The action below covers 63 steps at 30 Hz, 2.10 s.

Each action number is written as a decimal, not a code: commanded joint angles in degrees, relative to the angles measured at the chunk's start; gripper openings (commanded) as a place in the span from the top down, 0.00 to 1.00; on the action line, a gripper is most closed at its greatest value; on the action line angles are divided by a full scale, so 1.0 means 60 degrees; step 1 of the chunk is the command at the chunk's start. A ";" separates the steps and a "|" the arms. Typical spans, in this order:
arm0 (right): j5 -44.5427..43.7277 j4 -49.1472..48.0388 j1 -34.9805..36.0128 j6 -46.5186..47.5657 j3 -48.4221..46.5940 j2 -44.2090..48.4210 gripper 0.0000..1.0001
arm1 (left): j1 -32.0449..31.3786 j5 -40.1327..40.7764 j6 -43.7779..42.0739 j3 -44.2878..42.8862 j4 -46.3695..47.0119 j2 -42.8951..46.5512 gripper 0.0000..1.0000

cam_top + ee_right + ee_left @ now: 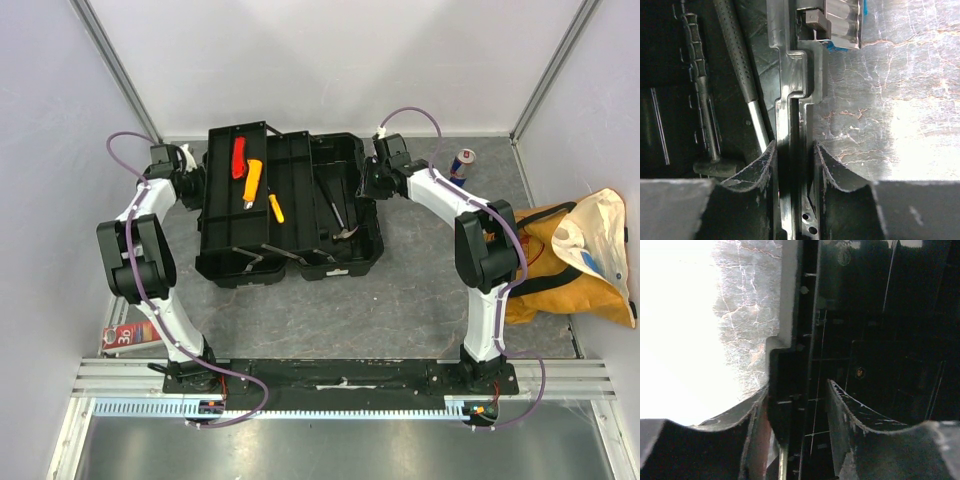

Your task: Pack the tool kit

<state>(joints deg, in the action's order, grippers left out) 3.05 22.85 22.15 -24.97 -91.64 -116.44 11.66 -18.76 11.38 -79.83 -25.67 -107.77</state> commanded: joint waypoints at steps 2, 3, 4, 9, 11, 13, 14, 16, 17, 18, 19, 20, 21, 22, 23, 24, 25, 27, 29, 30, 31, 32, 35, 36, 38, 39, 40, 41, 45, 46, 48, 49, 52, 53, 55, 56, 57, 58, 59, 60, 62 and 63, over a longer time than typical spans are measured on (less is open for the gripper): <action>-0.0055 -0.0527 -0.0615 -0.0658 0.0243 -0.0120 0.57 | -0.0288 0.1192 -0.0461 -0.0009 -0.0144 0.0133 0.58; -0.0025 -0.0498 -0.0659 -0.0672 0.0301 -0.0061 0.51 | -0.0317 0.1324 -0.0417 -0.0155 -0.0261 0.0148 0.61; -0.0025 -0.0484 -0.0718 -0.0687 0.0331 0.0026 0.45 | -0.0303 0.1384 -0.0431 -0.0273 -0.0321 0.0192 0.64; 0.0150 -0.0483 -0.0748 -0.0643 0.0609 0.0305 0.31 | -0.0332 0.1838 -0.0563 -0.0698 -0.0687 0.0178 0.88; 0.0282 -0.0513 -0.0748 -0.0599 0.0668 0.0277 0.31 | -0.0347 0.1824 -0.0549 -0.0800 -0.0745 0.0163 0.98; 0.0531 -0.0527 -0.0762 -0.0512 0.0726 0.0232 0.33 | -0.0347 0.1867 -0.0490 -0.0990 -0.0891 0.0192 0.98; 0.0648 -0.0556 -0.0748 -0.0482 0.0756 0.0232 0.34 | -0.0347 0.1897 -0.0475 -0.1122 -0.0950 0.0221 0.98; 0.0911 -0.0644 -0.0719 -0.0409 0.0916 0.0290 0.35 | -0.0332 0.1984 -0.0461 -0.1356 -0.1082 0.0323 0.98; 0.1058 -0.0761 -0.0747 -0.0394 0.1004 0.0334 0.35 | -0.0332 0.2028 -0.0432 -0.1488 -0.1155 0.0368 0.98; 0.1219 -0.0834 -0.0733 -0.0379 0.1121 0.0393 0.35 | -0.0332 0.2072 -0.0388 -0.1693 -0.1272 0.0412 0.98; 0.1394 -0.0965 -0.0733 -0.0408 0.1224 0.0451 0.35 | -0.0332 0.2058 -0.0373 -0.1898 -0.1375 0.0441 0.98; 0.1512 -0.1083 -0.0733 -0.0452 0.1341 0.0496 0.35 | -0.0332 0.2087 -0.0358 -0.2132 -0.1506 0.0470 0.98; 0.1586 -0.1142 -0.0748 -0.0496 0.1400 0.0540 0.35 | -0.0332 0.2102 -0.0329 -0.2395 -0.1653 0.0514 0.98; 0.1674 -0.1186 -0.0733 -0.0569 0.1458 0.0569 0.35 | -0.0332 0.2116 -0.0300 -0.2630 -0.1770 0.0529 0.98; 0.1776 -0.1216 -0.0733 -0.0628 0.1488 0.0584 0.36 | -0.0318 0.2131 -0.0256 -0.2908 -0.1916 0.0544 0.98; 0.1893 -0.1259 -0.0733 -0.0701 0.1517 0.0598 0.36 | -0.0332 0.2146 -0.0212 -0.3244 -0.2048 0.0573 0.98; 0.1981 -0.1303 -0.0733 -0.0759 0.1532 0.0599 0.36 | -0.0332 0.2146 -0.0197 -0.3392 -0.2151 0.0602 0.98; 0.2084 -0.1391 -0.0733 -0.0862 0.1576 0.0599 0.38 | -0.0448 0.2350 -0.0211 -0.3745 -0.2196 0.0733 0.98; 0.2114 -0.1436 -0.0675 -0.0906 0.1591 0.0599 0.39 | -0.0624 0.2745 -0.0547 -0.3745 -0.1977 0.0968 0.98; 0.2128 -0.1450 -0.0631 -0.0950 0.1620 0.0599 0.41 | -0.0814 0.3095 -0.0751 -0.3760 -0.1918 0.1070 0.98; 0.2158 -0.1508 -0.0587 -0.1008 0.1649 0.0570 0.42 | -0.0932 0.3446 -0.0913 -0.3789 -0.1903 0.1144 0.98; 0.2172 -0.1523 -0.0543 -0.1067 0.1707 0.0555 0.43 | -0.1034 0.3638 -0.1016 -0.3876 -0.1903 0.1159 0.98; 0.2158 -0.1669 -0.0382 -0.1228 0.1854 0.0540 0.46 | -0.1225 0.3990 -0.1193 -0.4096 -0.2005 0.1130 0.98; 0.2158 -0.1728 -0.0309 -0.1272 0.1913 0.0525 0.47 | -0.1255 0.4122 -0.1222 -0.4169 -0.2020 0.1115 0.98; 0.2129 -0.1787 -0.0221 -0.1360 0.1986 0.0511 0.48 | -0.1313 0.4415 -0.1324 -0.4243 -0.2064 0.1115 0.98; 0.2114 -0.1787 -0.0206 -0.1390 0.2015 0.0511 0.48 | -0.1314 0.4518 -0.1383 -0.4258 -0.2093 0.1130 0.98; 0.2128 -0.1802 -0.0177 -0.1390 0.2030 0.0496 0.48 | -0.1343 0.4548 -0.1427 -0.4244 -0.2094 0.1144 0.98; 0.2129 -0.1831 -0.0162 -0.1419 0.2045 0.0482 0.48 | -0.1328 0.4563 -0.1471 -0.4229 -0.2094 0.1159 0.98; 0.2070 -0.1816 -0.0162 -0.1507 0.2045 0.0452 0.49 | -0.1328 0.4578 -0.1676 -0.4214 -0.2094 0.1159 0.98; 0.2070 -0.1802 -0.0147 -0.1507 0.2045 0.0438 0.49 | -0.1343 0.4592 -0.1749 -0.4214 -0.2079 0.1145 0.98; 0.2099 -0.1787 -0.0133 -0.1522 0.2001 0.0408 0.49 | -0.1343 0.4709 -0.1866 -0.4229 -0.2094 0.1086 0.98; 0.2099 -0.1802 -0.0132 -0.1522 0.2016 0.0394 0.49 | -0.1328 0.4796 -0.1881 -0.4229 -0.2094 0.1071 0.98; 0.2114 -0.1802 -0.0074 -0.1522 0.2016 0.0335 0.51 | -0.1328 0.4900 -0.1881 -0.4272 -0.2094 0.1130 0.98; 0.2099 -0.1802 -0.0030 -0.1507 0.2016 0.0306 0.53 | -0.1328 0.4885 -0.1881 -0.4331 -0.2123 0.1144 0.98; 0.2143 -0.1802 -0.0001 -0.1478 0.2016 0.0233 0.58 | -0.1328 0.4842 -0.1881 -0.4564 -0.2225 0.1159 0.98; 0.2129 -0.1787 0.0028 -0.1478 0.2030 0.0203 0.62 | -0.1343 0.4827 -0.1881 -0.4682 -0.2312 0.1174 0.98; 0.2158 -0.1802 0.0072 -0.1478 0.2045 0.0174 0.66 | -0.1357 0.4841 -0.1881 -0.4813 -0.2342 0.1174 0.98; 0.2172 -0.1787 0.0102 -0.1478 0.2045 0.0145 0.72 | -0.1372 0.4870 -0.1881 -0.4873 -0.2357 0.1188 0.98; 0.2158 -0.1802 0.0145 -0.1478 0.2030 0.0115 0.77 | -0.1387 0.4929 -0.1881 -0.4917 -0.2357 0.1203 0.98; 0.2158 -0.1802 0.0189 -0.1478 0.2030 0.0086 0.81 | -0.1401 0.4973 -0.1881 -0.4946 -0.2357 0.1218 0.98; 0.2114 -0.1802 0.0292 -0.1492 0.2016 0.0057 0.87 | -0.1445 0.5119 -0.1881 -0.4990 -0.2372 0.1232 0.98; 0.2085 -0.1802 0.0336 -0.1521 0.2016 0.0042 0.89 | -0.1460 0.5192 -0.1881 -0.5019 -0.2401 0.1232 0.98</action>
<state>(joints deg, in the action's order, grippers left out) 16.14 9.91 22.33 -32.97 -80.60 -114.83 2.83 6.39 3.16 -103.79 -47.03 -107.55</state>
